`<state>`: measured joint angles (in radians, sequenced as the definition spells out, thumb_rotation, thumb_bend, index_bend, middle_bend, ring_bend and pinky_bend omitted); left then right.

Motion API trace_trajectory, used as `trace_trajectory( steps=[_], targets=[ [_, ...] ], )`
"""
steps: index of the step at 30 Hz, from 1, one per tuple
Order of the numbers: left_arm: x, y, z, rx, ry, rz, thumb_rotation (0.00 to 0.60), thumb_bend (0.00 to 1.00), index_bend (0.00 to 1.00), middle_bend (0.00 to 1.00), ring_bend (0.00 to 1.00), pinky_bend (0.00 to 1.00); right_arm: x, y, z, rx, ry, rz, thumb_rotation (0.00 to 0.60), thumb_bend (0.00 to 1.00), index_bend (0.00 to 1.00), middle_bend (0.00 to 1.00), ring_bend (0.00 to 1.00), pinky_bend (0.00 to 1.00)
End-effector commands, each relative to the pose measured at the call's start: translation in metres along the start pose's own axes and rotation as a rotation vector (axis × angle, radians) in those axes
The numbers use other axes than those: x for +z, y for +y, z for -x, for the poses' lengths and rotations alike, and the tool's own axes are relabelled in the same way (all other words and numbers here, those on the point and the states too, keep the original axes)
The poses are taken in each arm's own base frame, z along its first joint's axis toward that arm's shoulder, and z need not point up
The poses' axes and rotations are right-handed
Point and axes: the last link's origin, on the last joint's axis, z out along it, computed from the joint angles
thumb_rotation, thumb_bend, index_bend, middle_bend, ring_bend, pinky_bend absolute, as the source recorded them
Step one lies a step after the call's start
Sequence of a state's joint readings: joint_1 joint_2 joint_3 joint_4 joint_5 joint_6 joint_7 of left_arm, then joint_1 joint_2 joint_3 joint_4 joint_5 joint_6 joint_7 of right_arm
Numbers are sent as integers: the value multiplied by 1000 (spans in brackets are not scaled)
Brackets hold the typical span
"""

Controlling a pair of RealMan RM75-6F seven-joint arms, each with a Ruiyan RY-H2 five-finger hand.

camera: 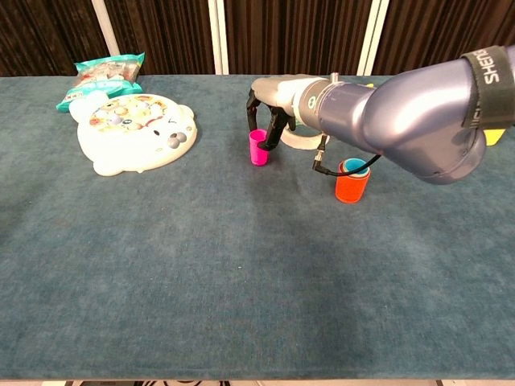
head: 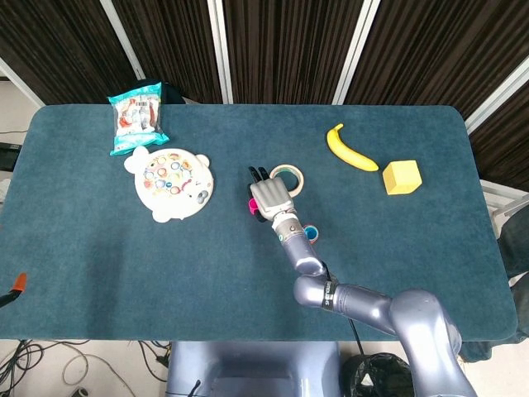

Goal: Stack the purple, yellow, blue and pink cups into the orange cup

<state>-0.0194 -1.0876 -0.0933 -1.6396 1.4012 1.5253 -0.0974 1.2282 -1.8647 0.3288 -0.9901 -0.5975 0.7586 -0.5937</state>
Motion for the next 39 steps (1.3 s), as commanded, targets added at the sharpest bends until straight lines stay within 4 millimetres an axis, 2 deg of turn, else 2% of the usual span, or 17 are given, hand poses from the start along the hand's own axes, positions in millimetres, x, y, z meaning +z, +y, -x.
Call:
trace_trajectory(
  steps=[1, 5, 6, 9, 10, 15, 18, 26, 31, 39],
  targets=[
    [0, 0, 0, -1, -1, 0, 600, 309, 50, 50, 0, 0, -5, 3, -11, -1, 29, -8, 600, 443, 460, 0, 56, 559],
    [-1, 1, 0, 1, -1, 5, 600, 309, 50, 50, 0, 0, -14, 10, -24, -1, 54, -10, 600, 443, 460, 0, 56, 610],
    [-1, 1, 0, 1, -2, 6, 600, 309, 50, 50, 0, 0, -17, 12, -27, -1, 60, -9, 600, 442, 460, 0, 56, 545],
    [-1, 2, 1, 2, -2, 7, 600, 309, 50, 49, 0, 0, -28, 21, -38, -5, 78, -7, 600, 443, 460, 0, 56, 134],
    [-1, 2, 0, 2, -2, 7, 600, 309, 50, 49, 0, 0, -34, 25, -42, -5, 83, -8, 600, 443, 460, 0, 56, 98],
    [-1, 2, 0, 3, 0, 5, 600, 309, 50, 50, 0, 0, -64, 45, -57, -12, 102, -3, 600, 443, 460, 0, 56, 98],
    [-1, 2, 0, 4, 1, 4, 600, 309, 50, 50, 0, 0, -89, 63, -63, -24, 113, 6, 600, 443, 463, 0, 56, 97],
    [-2, 3, -1, 12, 5, 8, 600, 309, 50, 49, 0, 0, -136, 98, -60, -29, 106, 35, 600, 443, 472, 0, 56, 90],
    [-2, 3, -1, 16, 6, 8, 600, 309, 50, 50, 0, 0, -149, 109, -51, -29, 85, 37, 600, 443, 473, 0, 56, 90],
    [-2, 3, 0, 17, 4, 10, 600, 309, 49, 50, 0, 0, -150, 109, -36, -22, 65, 18, 600, 443, 473, 0, 56, 90]
  ],
)
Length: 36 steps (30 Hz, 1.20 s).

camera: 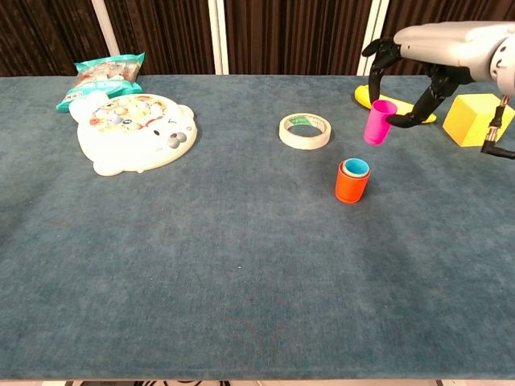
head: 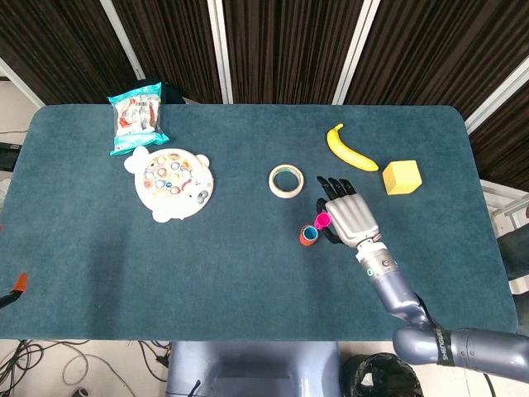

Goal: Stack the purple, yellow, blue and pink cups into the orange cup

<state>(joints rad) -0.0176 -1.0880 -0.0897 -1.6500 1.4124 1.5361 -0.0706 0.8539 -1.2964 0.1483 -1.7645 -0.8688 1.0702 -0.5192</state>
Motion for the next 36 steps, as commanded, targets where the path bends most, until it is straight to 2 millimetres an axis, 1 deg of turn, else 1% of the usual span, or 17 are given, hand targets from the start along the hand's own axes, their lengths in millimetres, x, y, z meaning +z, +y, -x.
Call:
trace_trajectory(
  steps=[1, 6, 17, 31, 36],
  targets=[
    [0, 0, 0, -1, -1, 0, 600, 309, 50, 50, 0, 0, 0, -1, 6, 1, -9, -6, 600, 443, 473, 0, 56, 90],
    [0, 0, 1, -2, -2, -1, 600, 309, 50, 50, 0, 0, 2, -4, 13, 7, -21, -15, 600, 442, 473, 0, 56, 90],
    [1, -1, 0, -3, -1, -4, 600, 309, 49, 50, 0, 0, 6, -12, 21, 6, -28, -32, 600, 443, 476, 0, 56, 90],
    [1, -2, 0, -1, 0, -7, 600, 309, 49, 50, 0, 0, 10, -10, 30, -3, -39, -20, 600, 442, 479, 0, 56, 90],
    [1, -2, 0, -1, 1, -7, 600, 308, 49, 50, 0, 0, 9, -11, 33, -8, -49, -26, 600, 442, 479, 0, 56, 90]
  ],
)
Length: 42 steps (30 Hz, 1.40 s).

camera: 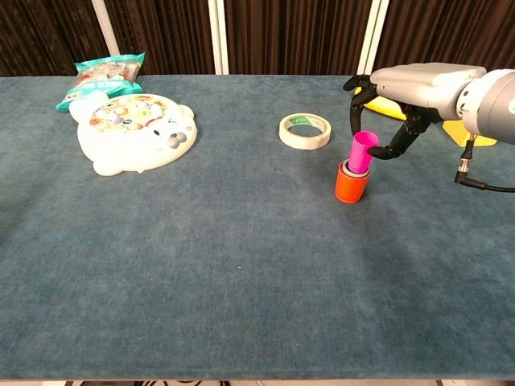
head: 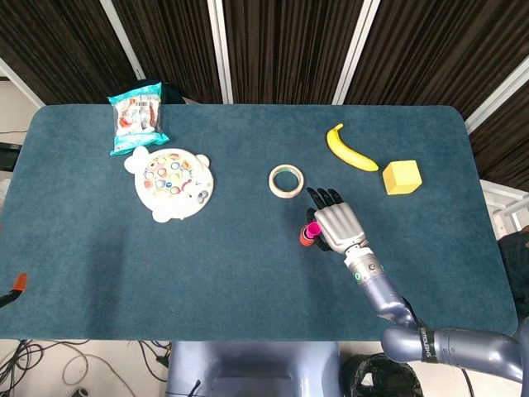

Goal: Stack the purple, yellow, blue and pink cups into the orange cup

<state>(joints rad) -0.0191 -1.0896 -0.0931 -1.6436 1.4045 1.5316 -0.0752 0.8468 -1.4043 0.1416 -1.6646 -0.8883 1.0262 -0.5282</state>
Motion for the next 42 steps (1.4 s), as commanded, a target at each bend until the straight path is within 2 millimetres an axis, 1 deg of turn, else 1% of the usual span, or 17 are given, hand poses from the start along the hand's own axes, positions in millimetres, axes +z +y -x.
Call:
trace_trajectory(
  steps=[1, 3, 8, 10, 13, 15, 18, 21, 22, 23, 25, 28, 33, 35, 37, 39, 42],
  targets=[
    [0, 0, 0, 0, 0, 0, 600, 308, 49, 50, 0, 0, -1, -1, 2, -3, -5, -3, 600, 442, 474, 0, 56, 90],
    [0, 0, 0, 1, 0, 0, 600, 309, 49, 50, 0, 0, 0, 0, 5, -6, -13, -4, 600, 442, 421, 0, 56, 90],
    [0, 0, 0, 1, 2, -2, 600, 309, 50, 50, 0, 0, 0, 0, 10, -26, -41, -7, 600, 432, 154, 0, 56, 87],
    [0, -1, -1, 2, 2, -2, 600, 309, 50, 50, 0, 0, 0, 0, 11, -24, -43, -5, 600, 421, 83, 0, 56, 80],
    [0, -1, -1, 2, 2, -2, 600, 309, 49, 50, 0, 0, -1, 2, 8, -16, -36, 3, 600, 419, 30, 0, 53, 70],
    [0, -1, -1, 2, 2, -3, 600, 309, 49, 50, 0, 0, -2, 4, 4, -7, -19, 10, 600, 418, 29, 0, 51, 68],
    [0, -1, -1, 3, 3, -1, 600, 309, 49, 50, 0, 0, -13, 12, -10, 26, 56, 35, 600, 418, 28, 0, 38, 62],
    [0, 0, 0, 2, 1, 0, 600, 309, 50, 50, 0, 0, -36, 22, -24, 63, 158, 56, 600, 419, 28, 0, 14, 57],
    [0, 0, 0, 3, 0, 3, 600, 309, 50, 50, 0, 0, -50, 29, -27, 86, 204, 68, 600, 419, 28, 0, 7, 53],
    [0, 1, 0, 3, 0, 4, 600, 309, 49, 50, 0, 0, -60, 32, -28, 95, 227, 72, 600, 418, 28, 0, 2, 48],
    [0, 2, 0, 4, -1, 9, 600, 309, 49, 49, 0, 0, -88, 43, -26, 93, 272, 87, 600, 418, 28, 0, 0, 47],
    [-1, 2, 0, 5, 0, 14, 600, 309, 50, 49, 0, 0, -138, 64, -11, 24, 298, 131, 600, 418, 28, 0, 0, 47],
    [-2, 2, -3, 6, 11, 15, 600, 309, 50, 49, 0, 0, -206, 90, 19, 5, 335, 219, 600, 418, 28, 0, 0, 44],
    [-2, 2, -4, 7, 13, 17, 600, 309, 50, 49, 0, 0, -224, 98, 28, -10, 343, 247, 600, 418, 28, 0, 0, 42],
    [-2, 3, -5, 11, 15, 25, 600, 309, 50, 49, 0, 0, -237, 104, 33, -36, 342, 268, 600, 418, 28, 0, 0, 42],
    [-2, 4, -5, 15, 15, 33, 600, 309, 49, 48, 0, 0, -245, 108, 38, -54, 337, 273, 600, 418, 28, 0, 0, 42],
    [-2, 5, -5, 20, 8, 42, 600, 309, 50, 48, 0, 0, -246, 110, 38, -66, 338, 265, 600, 418, 28, 0, 0, 42]
  ],
)
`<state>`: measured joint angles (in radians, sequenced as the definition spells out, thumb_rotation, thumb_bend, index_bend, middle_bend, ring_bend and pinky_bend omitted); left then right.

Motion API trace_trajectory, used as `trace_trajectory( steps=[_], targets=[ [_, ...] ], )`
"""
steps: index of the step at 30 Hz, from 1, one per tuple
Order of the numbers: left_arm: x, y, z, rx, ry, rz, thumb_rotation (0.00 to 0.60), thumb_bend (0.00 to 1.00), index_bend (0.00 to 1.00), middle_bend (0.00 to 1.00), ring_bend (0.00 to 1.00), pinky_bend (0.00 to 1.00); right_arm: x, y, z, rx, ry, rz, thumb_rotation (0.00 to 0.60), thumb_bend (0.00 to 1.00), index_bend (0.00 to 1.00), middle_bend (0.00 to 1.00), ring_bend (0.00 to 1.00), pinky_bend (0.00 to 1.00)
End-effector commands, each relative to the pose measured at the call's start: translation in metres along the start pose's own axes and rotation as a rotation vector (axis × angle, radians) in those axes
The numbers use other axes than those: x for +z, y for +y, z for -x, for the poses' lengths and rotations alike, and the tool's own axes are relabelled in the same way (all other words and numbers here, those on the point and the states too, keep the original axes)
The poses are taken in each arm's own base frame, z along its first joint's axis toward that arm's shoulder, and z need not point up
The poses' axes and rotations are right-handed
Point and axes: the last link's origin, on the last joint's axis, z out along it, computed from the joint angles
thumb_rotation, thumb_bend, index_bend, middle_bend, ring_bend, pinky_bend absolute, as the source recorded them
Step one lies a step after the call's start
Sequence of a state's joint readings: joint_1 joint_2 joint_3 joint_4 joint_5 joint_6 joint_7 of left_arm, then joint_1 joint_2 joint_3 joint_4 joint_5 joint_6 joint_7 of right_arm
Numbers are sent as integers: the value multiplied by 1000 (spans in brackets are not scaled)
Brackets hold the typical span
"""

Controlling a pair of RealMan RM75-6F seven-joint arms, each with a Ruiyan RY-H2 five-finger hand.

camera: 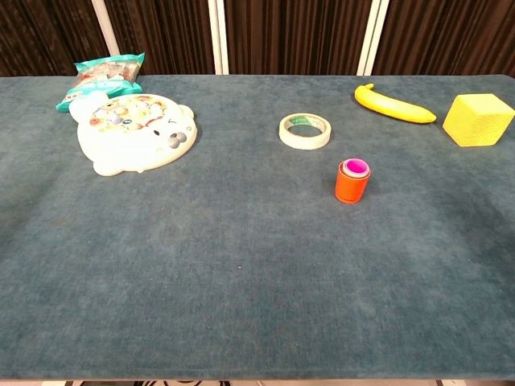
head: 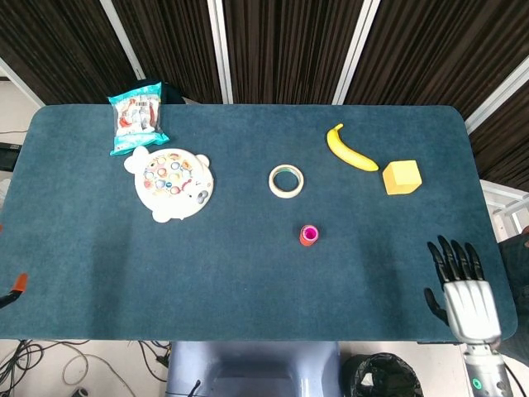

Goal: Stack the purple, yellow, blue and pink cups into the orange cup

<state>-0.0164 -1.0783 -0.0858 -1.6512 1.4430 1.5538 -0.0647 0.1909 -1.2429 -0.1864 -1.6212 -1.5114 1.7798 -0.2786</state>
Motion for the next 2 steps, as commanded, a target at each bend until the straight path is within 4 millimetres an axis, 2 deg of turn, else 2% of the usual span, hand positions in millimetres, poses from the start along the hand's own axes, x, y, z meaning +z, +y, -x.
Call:
trace_trajectory(
  steps=[1, 2],
  targets=[
    [0, 0, 0, 4, -5, 5, 600, 309, 50, 47, 0, 0, -5, 4, 0, -9, 7, -5, 600, 418, 29, 0, 0, 42],
    [0, 0, 0, 2, -7, 6, 600, 309, 49, 47, 0, 0, -5, 5, 1, -18, 6, -4, 600, 418, 29, 0, 0, 42]
  ],
)
